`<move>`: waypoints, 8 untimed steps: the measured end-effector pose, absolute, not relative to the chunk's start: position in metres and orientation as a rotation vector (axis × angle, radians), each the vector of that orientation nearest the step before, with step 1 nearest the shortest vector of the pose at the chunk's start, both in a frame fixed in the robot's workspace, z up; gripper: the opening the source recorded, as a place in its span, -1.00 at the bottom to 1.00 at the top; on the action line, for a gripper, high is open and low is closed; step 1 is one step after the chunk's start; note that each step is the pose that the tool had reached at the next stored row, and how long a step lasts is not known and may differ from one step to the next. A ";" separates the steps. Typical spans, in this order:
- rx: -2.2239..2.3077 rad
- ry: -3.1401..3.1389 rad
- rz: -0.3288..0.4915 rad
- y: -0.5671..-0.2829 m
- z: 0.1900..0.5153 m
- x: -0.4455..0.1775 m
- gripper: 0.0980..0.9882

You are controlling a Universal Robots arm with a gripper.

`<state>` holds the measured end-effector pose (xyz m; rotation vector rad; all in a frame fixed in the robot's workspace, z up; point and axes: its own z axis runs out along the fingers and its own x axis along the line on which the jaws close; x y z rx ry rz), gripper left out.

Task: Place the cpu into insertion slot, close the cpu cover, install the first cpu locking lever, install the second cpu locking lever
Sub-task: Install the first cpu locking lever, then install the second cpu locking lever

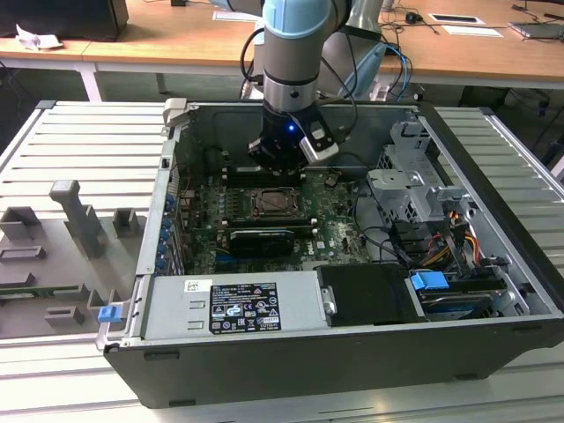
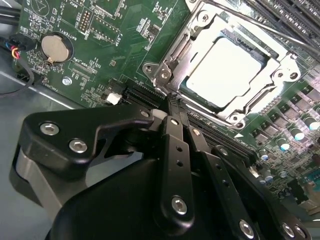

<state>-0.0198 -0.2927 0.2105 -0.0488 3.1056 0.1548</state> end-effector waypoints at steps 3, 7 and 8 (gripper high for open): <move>-0.049 3.106 0.155 -0.294 0.211 -0.020 -0.98; -0.049 3.106 0.155 -0.296 0.211 -0.020 -0.98; -0.049 3.106 0.155 -0.297 0.211 -0.020 -0.98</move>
